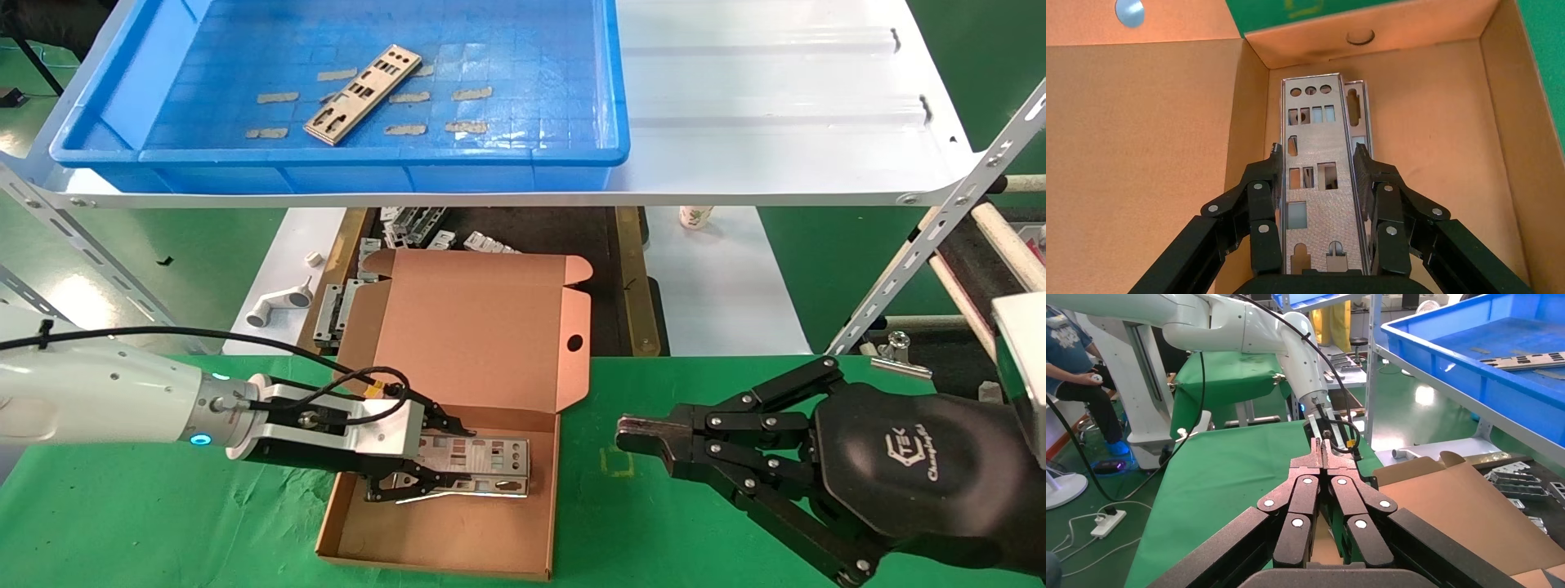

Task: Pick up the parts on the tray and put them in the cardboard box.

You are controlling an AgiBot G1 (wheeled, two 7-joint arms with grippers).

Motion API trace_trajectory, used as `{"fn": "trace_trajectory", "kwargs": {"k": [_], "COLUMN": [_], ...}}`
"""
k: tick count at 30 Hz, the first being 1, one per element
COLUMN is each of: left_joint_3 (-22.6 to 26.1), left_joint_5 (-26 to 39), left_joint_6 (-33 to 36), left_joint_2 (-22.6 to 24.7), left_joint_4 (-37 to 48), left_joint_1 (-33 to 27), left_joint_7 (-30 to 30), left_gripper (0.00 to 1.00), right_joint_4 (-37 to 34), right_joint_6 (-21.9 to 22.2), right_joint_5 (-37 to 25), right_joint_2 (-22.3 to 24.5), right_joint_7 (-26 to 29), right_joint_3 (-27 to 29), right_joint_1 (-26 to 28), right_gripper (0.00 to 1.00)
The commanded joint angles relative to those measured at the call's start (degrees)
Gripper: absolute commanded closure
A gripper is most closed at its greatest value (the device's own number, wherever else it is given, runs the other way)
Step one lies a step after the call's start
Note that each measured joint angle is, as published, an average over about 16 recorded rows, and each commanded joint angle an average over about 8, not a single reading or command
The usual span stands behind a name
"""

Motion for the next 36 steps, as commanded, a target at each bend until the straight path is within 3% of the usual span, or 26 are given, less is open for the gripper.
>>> {"fn": "trace_trajectory", "kwargs": {"k": [1,18,26,27,34,36], "left_joint_3": [-0.01,-0.04,-2.61,-2.88,-5.30,-6.39], "left_joint_5": [-0.25,-0.77,-6.22,-7.04,-9.97,-10.61], "left_joint_6": [0.58,3.37,11.82,12.91,15.32,15.14], "left_joint_2": [0.52,2.53,0.28,-0.18,-1.98,-2.58], "left_joint_4": [1.23,8.88,10.11,9.93,7.89,6.52], "left_joint_1": [-0.04,-1.78,-4.65,-4.97,-4.09,-3.08], "left_joint_7": [0.57,3.37,1.99,1.65,-1.05,-2.20], "left_gripper": [0.00,0.00,0.00,0.00,0.00,0.00], "right_joint_4": [0.00,0.00,0.00,0.00,0.00,0.00], "right_joint_6": [0.00,0.00,0.00,0.00,0.01,0.01], "right_joint_5": [0.00,0.01,0.01,0.01,0.01,0.01], "right_joint_2": [0.00,0.00,0.00,0.00,0.01,0.01], "right_joint_7": [0.00,0.00,-0.01,-0.01,-0.01,-0.01], "right_joint_3": [0.00,-0.01,-0.01,-0.01,-0.02,-0.02], "right_joint_1": [0.00,0.00,0.00,0.00,0.00,0.00], "right_gripper": [1.00,1.00,0.99,0.91,0.05,0.00]}}
